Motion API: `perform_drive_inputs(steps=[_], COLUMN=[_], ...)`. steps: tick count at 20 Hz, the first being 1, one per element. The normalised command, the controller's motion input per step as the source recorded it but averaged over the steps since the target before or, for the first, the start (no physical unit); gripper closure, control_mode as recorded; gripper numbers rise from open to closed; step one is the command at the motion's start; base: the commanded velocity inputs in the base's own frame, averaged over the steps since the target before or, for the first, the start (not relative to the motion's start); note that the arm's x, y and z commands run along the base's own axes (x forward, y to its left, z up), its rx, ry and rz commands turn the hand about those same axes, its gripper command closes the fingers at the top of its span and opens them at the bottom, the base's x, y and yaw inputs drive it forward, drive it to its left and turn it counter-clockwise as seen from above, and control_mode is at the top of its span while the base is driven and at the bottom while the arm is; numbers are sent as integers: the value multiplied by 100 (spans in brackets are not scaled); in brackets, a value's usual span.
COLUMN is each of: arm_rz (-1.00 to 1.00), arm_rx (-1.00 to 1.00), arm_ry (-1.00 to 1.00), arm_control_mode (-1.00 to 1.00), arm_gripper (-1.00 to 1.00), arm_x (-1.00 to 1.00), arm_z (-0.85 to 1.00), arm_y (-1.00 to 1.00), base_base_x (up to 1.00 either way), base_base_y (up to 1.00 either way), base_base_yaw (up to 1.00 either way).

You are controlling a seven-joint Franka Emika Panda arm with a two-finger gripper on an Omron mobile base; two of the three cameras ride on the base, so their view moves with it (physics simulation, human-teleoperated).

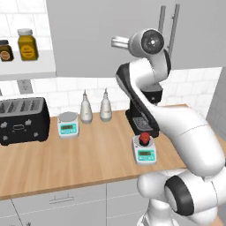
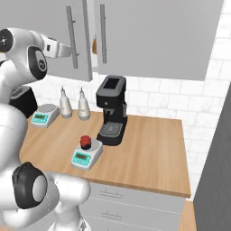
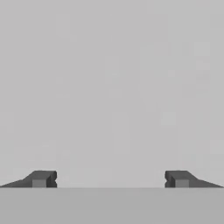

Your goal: Pick the jam and place it on the digital scale for weighing, and close the cabinet.

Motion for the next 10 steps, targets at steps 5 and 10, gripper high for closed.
perform_drive_inputs(steps=[5,10], arm_rz=[29,16], arm_rx=[7,0], arm_ry=[13,29], arm_control_mode=[-100,-100], arm_gripper=[-100,-100], arm_x=[100,100], arm_z=[-68,-61], arm_y=[-18,3], base_base_x=[0,0], base_base_y=[0,0], base_base_yaw=[0,0])
